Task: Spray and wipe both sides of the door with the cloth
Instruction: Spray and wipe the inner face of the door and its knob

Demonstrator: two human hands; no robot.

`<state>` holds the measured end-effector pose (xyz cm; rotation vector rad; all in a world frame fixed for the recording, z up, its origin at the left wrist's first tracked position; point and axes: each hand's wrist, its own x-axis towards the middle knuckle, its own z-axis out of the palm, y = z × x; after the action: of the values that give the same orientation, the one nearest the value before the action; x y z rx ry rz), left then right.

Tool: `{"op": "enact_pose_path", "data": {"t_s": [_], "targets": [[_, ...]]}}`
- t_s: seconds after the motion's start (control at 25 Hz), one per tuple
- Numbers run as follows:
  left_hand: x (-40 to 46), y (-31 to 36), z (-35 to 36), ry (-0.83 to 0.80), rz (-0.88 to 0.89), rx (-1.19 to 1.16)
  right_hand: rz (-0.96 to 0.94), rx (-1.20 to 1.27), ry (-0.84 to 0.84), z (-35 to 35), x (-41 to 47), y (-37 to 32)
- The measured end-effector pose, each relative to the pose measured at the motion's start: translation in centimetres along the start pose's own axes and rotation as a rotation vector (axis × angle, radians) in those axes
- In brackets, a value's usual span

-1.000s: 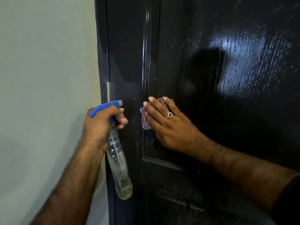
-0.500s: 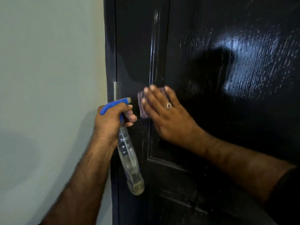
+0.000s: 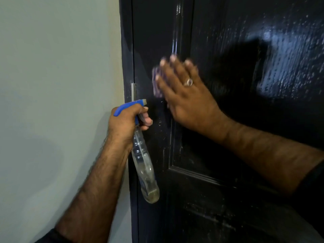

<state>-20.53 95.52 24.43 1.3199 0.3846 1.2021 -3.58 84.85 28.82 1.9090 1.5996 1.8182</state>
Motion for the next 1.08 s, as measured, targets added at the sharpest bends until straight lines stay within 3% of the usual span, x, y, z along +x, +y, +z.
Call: {"op": "enact_pose_path", "data": {"t_s": [0.08,0.16,0.28,0.36,0.44,0.64,0.72,0.76,0.88,0.96,1.0,1.08], "targets": [[-0.2,-0.9,-1.1,0.028,-0.022,0.025,-0.33,0.01,-0.101,1.0,-4.5,-2.5],[-0.9,-1.8,-2.3,0.065,-0.046,0.013,-0.448,0.006,-0.087,1.2,-4.8,-1.7],[-2.1,-2.6,-3.9,0.09,-0.044,0.032,-0.116,-0.045,0.089,-0.1,3.1,2.5],[-2.6,-3.0,-4.2,0.084,-0.025,0.071,0.116,-0.045,0.095,-1.4,8.7,4.1],[-2.6,-3.5,-4.3,0.104,-0.02,0.084,0.154,-0.011,0.096,-0.7,10.1,1.8],[-2.7,-4.1,-4.4,0.153,0.023,0.076,-0.266,0.046,-0.1,4.6,-2.6,-9.1],[-2.9,-4.3,-4.7,0.156,0.017,0.075,-0.477,0.092,-0.158,4.4,-5.1,-8.9],[-2.9,-4.3,-4.8,0.151,0.005,0.07,-0.493,0.069,-0.128,4.1,-4.2,-7.5],[-2.5,-4.7,-4.8,0.152,-0.02,0.063,-0.116,-0.025,0.043,2.1,4.6,-1.9],[-2.4,-5.3,-4.9,0.163,-0.015,0.077,0.127,-0.017,0.04,0.4,9.2,-0.3],[-2.4,-5.6,-4.9,0.161,-0.011,0.086,0.169,0.004,0.037,0.4,9.4,-0.9],[-2.5,-6.5,-5.1,0.154,-0.018,0.105,0.075,0.026,0.006,2.1,5.7,-4.3]]}}
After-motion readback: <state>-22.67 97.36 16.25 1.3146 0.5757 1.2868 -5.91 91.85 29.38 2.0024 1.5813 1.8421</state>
